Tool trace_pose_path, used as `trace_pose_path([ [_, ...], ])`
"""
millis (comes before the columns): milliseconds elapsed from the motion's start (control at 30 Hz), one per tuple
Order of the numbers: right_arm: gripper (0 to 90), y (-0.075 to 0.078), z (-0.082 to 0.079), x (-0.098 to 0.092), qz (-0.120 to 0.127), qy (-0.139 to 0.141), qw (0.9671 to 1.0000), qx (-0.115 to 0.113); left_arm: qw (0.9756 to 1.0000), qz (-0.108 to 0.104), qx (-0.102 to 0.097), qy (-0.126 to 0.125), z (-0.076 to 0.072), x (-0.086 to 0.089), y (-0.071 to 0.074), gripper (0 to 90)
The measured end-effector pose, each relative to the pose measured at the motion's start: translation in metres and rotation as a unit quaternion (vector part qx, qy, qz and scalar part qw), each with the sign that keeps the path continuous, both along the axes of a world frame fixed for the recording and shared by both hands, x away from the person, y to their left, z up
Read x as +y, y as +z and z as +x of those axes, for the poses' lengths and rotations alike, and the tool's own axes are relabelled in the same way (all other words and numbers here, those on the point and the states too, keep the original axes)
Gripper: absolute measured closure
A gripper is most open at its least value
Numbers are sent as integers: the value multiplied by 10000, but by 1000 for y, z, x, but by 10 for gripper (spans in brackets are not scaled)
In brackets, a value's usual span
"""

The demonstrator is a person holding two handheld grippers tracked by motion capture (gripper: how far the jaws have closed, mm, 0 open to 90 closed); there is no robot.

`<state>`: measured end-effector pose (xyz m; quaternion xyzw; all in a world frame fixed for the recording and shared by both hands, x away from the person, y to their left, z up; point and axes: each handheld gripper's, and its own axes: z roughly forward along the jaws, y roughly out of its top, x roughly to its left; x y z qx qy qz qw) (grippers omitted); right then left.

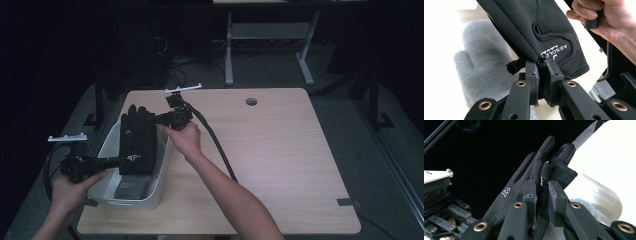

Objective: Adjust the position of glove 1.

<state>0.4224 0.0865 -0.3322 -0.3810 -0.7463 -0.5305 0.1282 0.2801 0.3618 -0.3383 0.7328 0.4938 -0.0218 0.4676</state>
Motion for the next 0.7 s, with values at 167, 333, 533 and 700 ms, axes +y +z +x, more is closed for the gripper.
trace_pose_path([
  [167,780,-8,0,7,-56,37,10000,-3,10000,69,66,9,-2,6,-5,825],
  [333,780,-14,-2,13,-130,93,9999,49,9999,53,144,50,-4,12,-11,826],
  [533,780,-24,-3,19,-178,158,9996,124,9997,27,228,81,-6,20,-20,826],
  [700,780,-35,-3,23,-200,138,9994,227,9993,19,352,139,-5,22,-29,826],
])
